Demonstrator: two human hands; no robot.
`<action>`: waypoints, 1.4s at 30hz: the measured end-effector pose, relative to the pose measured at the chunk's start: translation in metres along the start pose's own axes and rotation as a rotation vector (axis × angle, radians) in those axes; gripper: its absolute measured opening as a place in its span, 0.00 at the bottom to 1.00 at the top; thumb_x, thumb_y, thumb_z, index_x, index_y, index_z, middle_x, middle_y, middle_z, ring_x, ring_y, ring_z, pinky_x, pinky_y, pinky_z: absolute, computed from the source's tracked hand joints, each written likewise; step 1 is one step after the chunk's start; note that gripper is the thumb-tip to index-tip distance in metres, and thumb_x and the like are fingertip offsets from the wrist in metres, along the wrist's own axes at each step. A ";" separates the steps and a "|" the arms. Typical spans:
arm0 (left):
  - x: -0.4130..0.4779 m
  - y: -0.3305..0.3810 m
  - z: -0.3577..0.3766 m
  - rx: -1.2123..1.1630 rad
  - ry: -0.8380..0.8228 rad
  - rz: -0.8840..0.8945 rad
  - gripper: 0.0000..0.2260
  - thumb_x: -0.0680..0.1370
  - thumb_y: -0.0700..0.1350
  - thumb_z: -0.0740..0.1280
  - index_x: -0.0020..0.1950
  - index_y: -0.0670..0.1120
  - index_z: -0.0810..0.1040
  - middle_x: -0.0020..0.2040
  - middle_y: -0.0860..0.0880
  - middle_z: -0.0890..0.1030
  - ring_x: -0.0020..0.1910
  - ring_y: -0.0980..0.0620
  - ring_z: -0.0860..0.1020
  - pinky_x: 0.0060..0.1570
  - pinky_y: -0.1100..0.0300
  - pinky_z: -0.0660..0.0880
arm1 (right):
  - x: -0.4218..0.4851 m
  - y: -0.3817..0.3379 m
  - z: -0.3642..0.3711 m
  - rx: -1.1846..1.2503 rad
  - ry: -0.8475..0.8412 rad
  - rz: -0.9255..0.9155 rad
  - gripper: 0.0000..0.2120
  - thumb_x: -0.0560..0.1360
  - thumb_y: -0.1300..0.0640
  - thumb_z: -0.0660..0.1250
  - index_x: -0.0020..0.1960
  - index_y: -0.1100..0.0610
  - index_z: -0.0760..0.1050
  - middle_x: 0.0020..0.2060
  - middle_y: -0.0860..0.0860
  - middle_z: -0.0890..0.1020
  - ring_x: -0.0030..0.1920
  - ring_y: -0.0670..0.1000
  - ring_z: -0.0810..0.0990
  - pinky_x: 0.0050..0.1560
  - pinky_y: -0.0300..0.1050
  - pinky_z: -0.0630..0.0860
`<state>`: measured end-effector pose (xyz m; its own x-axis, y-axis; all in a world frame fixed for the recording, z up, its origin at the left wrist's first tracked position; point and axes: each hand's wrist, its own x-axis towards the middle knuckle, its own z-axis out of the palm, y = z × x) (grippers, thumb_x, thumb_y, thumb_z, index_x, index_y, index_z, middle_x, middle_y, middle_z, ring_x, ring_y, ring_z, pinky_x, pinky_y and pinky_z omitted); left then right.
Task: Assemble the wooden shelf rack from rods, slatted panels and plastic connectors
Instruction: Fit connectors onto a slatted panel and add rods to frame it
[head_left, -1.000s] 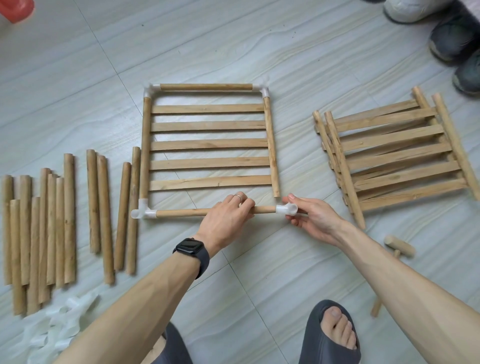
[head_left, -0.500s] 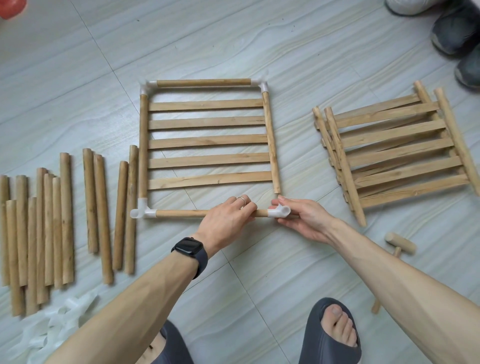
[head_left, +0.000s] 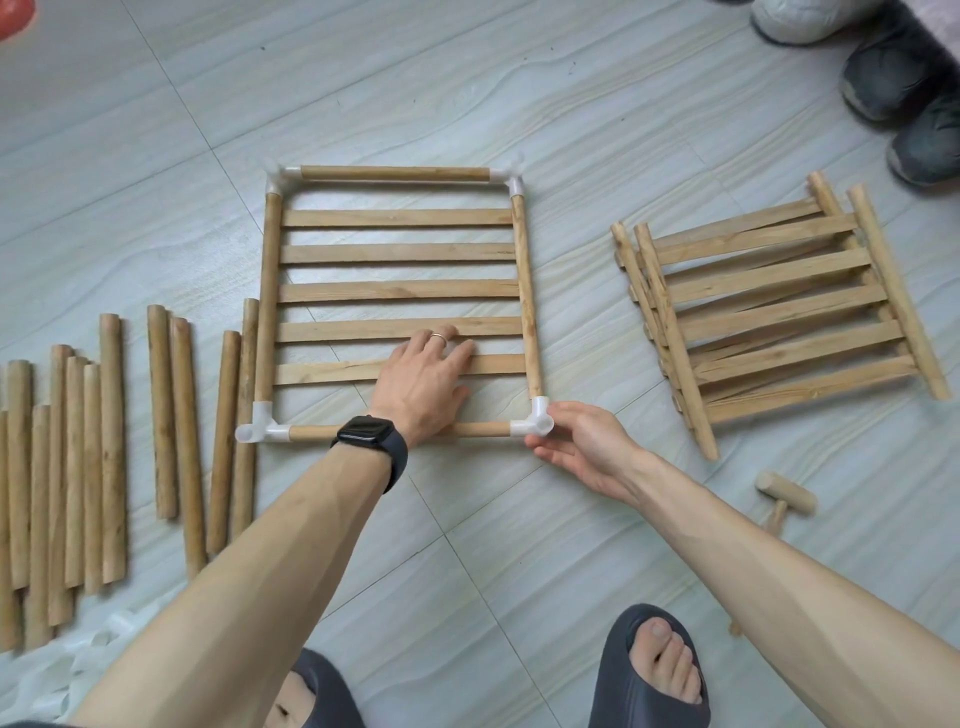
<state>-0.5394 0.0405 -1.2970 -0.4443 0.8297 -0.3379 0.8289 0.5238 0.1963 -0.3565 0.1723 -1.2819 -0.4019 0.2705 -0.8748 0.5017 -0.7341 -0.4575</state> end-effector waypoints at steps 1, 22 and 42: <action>0.002 0.003 0.000 0.003 0.007 -0.005 0.23 0.80 0.55 0.66 0.74 0.54 0.68 0.76 0.47 0.65 0.71 0.44 0.64 0.67 0.49 0.68 | 0.001 0.001 -0.001 -0.004 0.015 -0.009 0.08 0.83 0.63 0.63 0.60 0.64 0.73 0.42 0.60 0.83 0.38 0.52 0.84 0.37 0.42 0.81; 0.001 0.046 -0.025 -0.325 -0.470 -0.104 0.42 0.67 0.48 0.75 0.76 0.70 0.59 0.67 0.55 0.62 0.67 0.47 0.60 0.62 0.59 0.55 | -0.008 0.029 -0.017 0.077 -0.045 0.091 0.10 0.76 0.58 0.73 0.57 0.57 0.84 0.38 0.49 0.82 0.34 0.44 0.76 0.35 0.37 0.72; -0.014 0.055 -0.020 -0.014 -0.258 0.142 0.59 0.65 0.56 0.76 0.80 0.60 0.35 0.78 0.45 0.57 0.75 0.42 0.58 0.76 0.48 0.53 | -0.006 0.011 -0.032 0.316 -0.129 0.057 0.09 0.75 0.51 0.72 0.46 0.55 0.87 0.35 0.49 0.79 0.33 0.46 0.73 0.38 0.40 0.70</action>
<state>-0.4945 0.0616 -1.2627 -0.2219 0.8195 -0.5284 0.8708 0.4104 0.2707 -0.3242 0.1828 -1.2868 -0.4836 0.1571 -0.8611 0.2724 -0.9079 -0.3186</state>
